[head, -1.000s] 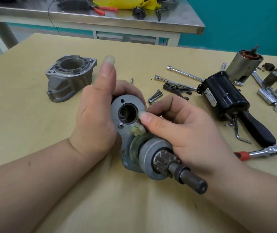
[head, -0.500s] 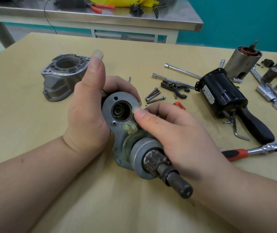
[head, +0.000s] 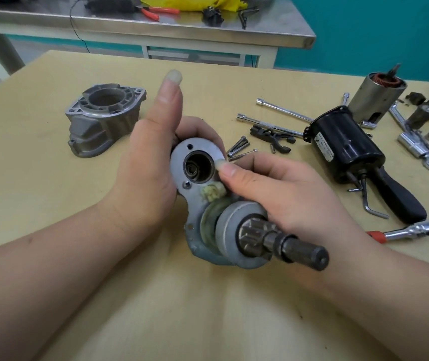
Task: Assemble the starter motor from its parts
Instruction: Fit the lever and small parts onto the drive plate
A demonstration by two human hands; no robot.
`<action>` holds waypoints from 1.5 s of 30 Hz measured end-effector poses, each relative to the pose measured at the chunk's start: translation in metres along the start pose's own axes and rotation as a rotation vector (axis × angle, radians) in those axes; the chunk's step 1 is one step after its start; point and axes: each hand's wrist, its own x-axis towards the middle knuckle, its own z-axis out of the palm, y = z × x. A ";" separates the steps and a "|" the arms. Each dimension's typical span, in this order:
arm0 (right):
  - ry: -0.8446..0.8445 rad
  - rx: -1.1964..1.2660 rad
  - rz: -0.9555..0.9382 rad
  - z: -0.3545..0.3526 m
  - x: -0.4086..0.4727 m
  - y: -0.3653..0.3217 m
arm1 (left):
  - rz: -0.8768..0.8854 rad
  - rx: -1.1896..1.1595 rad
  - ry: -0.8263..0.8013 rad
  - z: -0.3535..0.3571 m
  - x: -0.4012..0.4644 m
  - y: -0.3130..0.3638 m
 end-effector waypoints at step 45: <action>-0.045 -1.199 -0.390 -0.051 0.031 -0.016 | 0.103 0.347 -0.109 -0.008 -0.003 -0.011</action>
